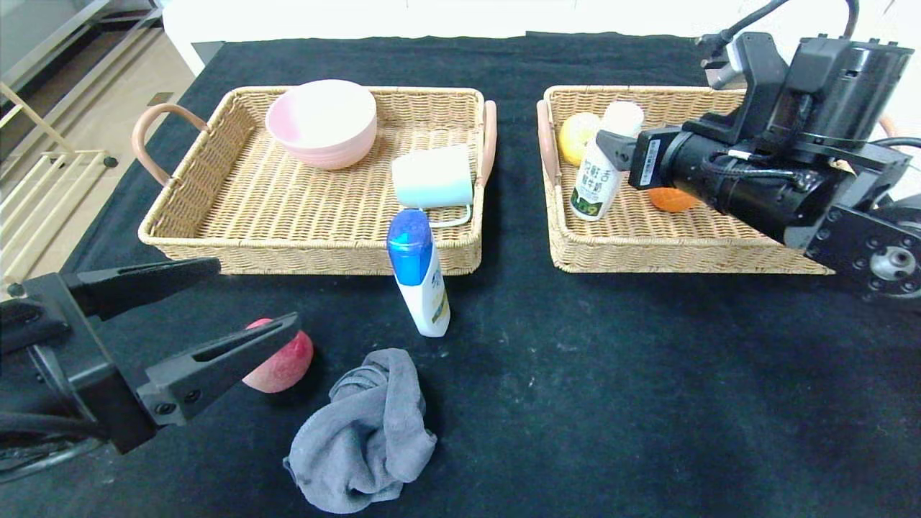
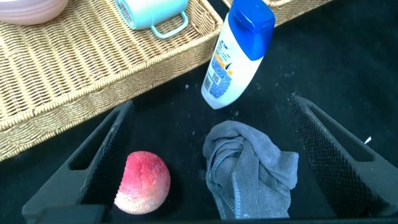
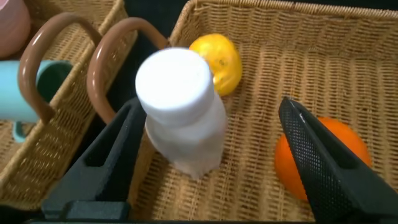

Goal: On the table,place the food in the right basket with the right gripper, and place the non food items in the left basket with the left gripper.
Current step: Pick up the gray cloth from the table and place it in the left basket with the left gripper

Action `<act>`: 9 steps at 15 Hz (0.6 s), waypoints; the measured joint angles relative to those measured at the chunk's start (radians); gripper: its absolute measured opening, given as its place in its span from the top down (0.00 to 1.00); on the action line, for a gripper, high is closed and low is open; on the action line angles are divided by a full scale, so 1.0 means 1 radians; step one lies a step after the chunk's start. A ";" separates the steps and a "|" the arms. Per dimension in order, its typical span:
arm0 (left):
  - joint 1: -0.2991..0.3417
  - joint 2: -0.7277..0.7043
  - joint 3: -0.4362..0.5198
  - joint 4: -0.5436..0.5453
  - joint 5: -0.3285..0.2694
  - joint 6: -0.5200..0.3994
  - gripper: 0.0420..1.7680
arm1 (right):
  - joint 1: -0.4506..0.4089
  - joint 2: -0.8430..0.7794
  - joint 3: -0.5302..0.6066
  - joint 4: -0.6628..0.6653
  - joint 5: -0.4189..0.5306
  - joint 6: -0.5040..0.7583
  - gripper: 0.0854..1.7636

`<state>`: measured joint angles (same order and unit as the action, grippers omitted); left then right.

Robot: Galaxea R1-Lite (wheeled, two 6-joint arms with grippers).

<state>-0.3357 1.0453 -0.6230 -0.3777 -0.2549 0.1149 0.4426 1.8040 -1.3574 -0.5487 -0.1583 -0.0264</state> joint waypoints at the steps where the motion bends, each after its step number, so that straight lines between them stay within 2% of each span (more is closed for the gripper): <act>1: 0.000 0.000 0.000 0.000 0.000 0.000 0.00 | 0.008 -0.027 0.038 0.002 0.000 -0.001 0.11; 5: -0.001 0.002 0.000 0.000 0.002 0.003 0.00 | 0.045 -0.175 0.243 0.000 0.036 -0.002 0.08; 9: 0.000 0.002 -0.003 0.001 0.005 0.004 0.00 | 0.074 -0.327 0.458 0.001 0.197 -0.013 0.06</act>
<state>-0.3353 1.0472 -0.6257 -0.3766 -0.2496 0.1187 0.5170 1.4774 -0.8996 -0.5479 0.0385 -0.0398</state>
